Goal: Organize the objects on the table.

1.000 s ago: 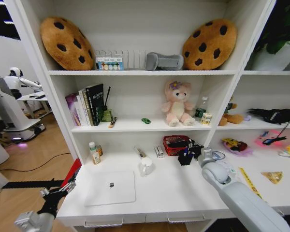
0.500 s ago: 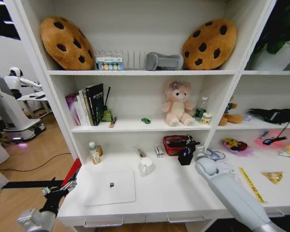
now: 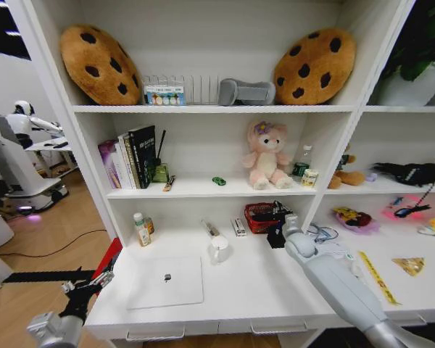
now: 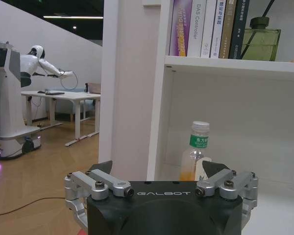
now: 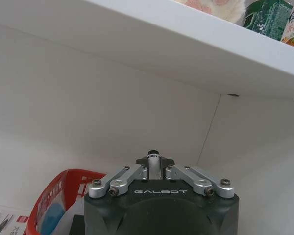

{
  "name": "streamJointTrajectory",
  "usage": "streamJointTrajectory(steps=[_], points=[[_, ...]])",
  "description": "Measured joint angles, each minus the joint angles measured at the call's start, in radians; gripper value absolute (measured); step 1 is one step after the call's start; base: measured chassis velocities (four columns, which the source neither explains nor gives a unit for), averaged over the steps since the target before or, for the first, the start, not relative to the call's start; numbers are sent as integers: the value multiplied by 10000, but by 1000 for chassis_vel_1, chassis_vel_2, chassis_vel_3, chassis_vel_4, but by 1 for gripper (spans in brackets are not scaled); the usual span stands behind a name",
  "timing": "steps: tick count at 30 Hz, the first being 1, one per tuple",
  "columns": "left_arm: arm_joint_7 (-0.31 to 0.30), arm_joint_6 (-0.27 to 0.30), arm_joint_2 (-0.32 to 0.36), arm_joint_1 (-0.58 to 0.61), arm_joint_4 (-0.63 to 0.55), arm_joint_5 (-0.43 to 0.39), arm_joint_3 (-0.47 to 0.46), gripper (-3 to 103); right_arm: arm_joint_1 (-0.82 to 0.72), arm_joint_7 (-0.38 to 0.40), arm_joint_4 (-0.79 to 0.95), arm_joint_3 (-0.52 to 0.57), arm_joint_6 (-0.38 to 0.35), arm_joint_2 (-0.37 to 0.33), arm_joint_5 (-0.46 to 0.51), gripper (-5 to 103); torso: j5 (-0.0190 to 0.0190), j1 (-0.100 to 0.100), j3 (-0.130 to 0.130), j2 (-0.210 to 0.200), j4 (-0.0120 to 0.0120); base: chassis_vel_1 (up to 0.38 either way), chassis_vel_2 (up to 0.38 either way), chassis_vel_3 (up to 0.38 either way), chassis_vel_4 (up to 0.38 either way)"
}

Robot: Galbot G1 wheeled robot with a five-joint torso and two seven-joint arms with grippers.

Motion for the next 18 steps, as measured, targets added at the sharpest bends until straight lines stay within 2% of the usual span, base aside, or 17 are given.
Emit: streamJointTrajectory(steps=[2, 3, 5, 7, 8, 11, 13, 14, 17, 18], points=[[-33, 9, 15, -105, 39, -1, 27, 100, -168, -80, 117, 139, -73, -62, -51, 21, 0, 1, 0, 1, 1, 0, 0, 0, 0], [-33, 9, 15, -105, 39, -1, 27, 100, -168, -80, 117, 139, -73, -62, -51, 21, 0, 1, 0, 1, 1, 0, 0, 0, 0], [-85, 8, 101, -178, 66, -23, 16, 100, -282, -132, 199, 238, -127, -145, -118, 32, -1, 0, 0, 0, 1, 0, 0, 0, 0], [-101, 9, 130, -183, 62, -52, 10, 100, -314, -134, 216, 268, -130, -163, -120, 32, 0, 0, 0, 0, 0, 0, 0, 0, 0], [-117, 9, 156, -179, 18, -77, 3, 100, -414, -132, 274, 350, -139, -203, -115, 42, 0, 0, 0, 0, 0, 0, 0, 0, 0], [-121, 10, 154, -155, -18, -79, 2, 100, -506, -121, 362, 424, -147, -239, -93, 48, 0, 0, 0, 0, 2, 0, 0, 0, 0], [-125, 11, 126, -70, -122, -77, -3, 100, -867, -103, 866, 636, -235, -397, 90, 58, 1, 0, 0, 0, 3, 0, 0, 0, 0], [-125, 11, 126, -70, -122, -77, -3, 100, -867, -103, 866, 636, -235, -397, 90, 58, 1, 0, 0, 0, 3, 0, 0, 0, 0], [-124, 10, 89, 47, -266, -69, -30, 100, -1669, -22, 2278, 1064, -497, -783, 795, 75, -1, 0, 0, 0, 1, 0, 0, 0, 0], [-124, 10, 89, 47, -266, -69, -30, 100, -1669, -22, 2278, 1064, -497, -783, 795, 75, -1, 0, 0, 0, 1, 0, 0, 0, 0]])
